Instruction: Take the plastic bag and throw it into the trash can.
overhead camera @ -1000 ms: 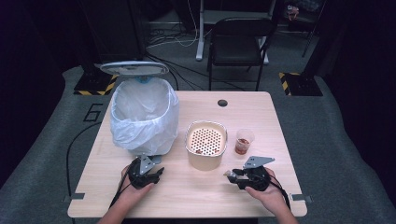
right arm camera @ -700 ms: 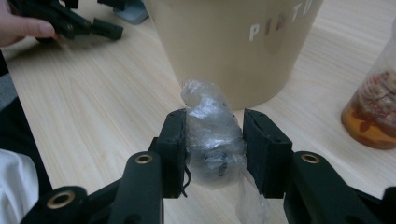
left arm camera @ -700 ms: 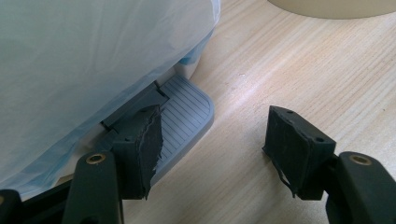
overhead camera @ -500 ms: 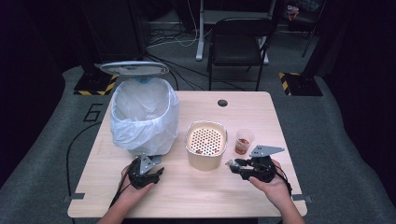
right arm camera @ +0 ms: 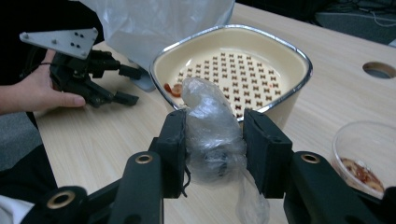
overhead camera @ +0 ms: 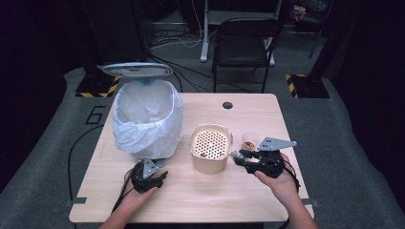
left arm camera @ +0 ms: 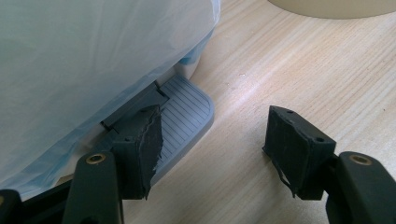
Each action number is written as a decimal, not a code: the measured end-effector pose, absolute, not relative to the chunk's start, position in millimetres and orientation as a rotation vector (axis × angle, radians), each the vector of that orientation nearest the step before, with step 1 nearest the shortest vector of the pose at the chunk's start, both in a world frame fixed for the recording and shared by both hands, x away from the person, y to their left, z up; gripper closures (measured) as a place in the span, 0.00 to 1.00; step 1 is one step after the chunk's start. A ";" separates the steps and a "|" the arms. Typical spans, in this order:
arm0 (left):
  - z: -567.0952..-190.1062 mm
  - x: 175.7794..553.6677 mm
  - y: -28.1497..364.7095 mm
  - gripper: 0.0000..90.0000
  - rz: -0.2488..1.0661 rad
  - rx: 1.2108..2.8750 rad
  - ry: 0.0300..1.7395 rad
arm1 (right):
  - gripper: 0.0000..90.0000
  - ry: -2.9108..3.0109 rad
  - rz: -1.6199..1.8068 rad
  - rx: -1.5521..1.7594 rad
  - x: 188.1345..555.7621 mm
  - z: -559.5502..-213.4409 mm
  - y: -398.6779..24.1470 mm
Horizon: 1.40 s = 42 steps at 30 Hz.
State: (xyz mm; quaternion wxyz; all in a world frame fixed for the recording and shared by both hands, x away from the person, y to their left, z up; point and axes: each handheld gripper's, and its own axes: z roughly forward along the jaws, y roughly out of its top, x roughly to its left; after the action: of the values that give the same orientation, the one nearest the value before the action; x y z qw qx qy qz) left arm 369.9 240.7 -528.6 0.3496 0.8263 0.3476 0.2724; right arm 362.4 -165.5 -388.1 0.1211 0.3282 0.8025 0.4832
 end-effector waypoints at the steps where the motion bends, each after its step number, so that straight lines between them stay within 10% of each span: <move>1: -528.7 369.9 240.7 0.41 0.705 2.141 0.901 | 0.68 2.337 1.416 0.949 362.7 -386.5 -163.9; 42: -528.8 370.0 240.7 0.41 0.705 2.140 0.899 | 0.68 2.444 1.292 0.562 401.1 -304.7 -55.1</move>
State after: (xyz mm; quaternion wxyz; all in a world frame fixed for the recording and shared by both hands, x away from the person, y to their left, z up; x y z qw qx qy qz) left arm 370.0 240.7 -528.8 0.3502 0.8263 0.3471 0.2723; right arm 401.1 -55.1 -304.7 0.1596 0.1968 0.8552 0.4522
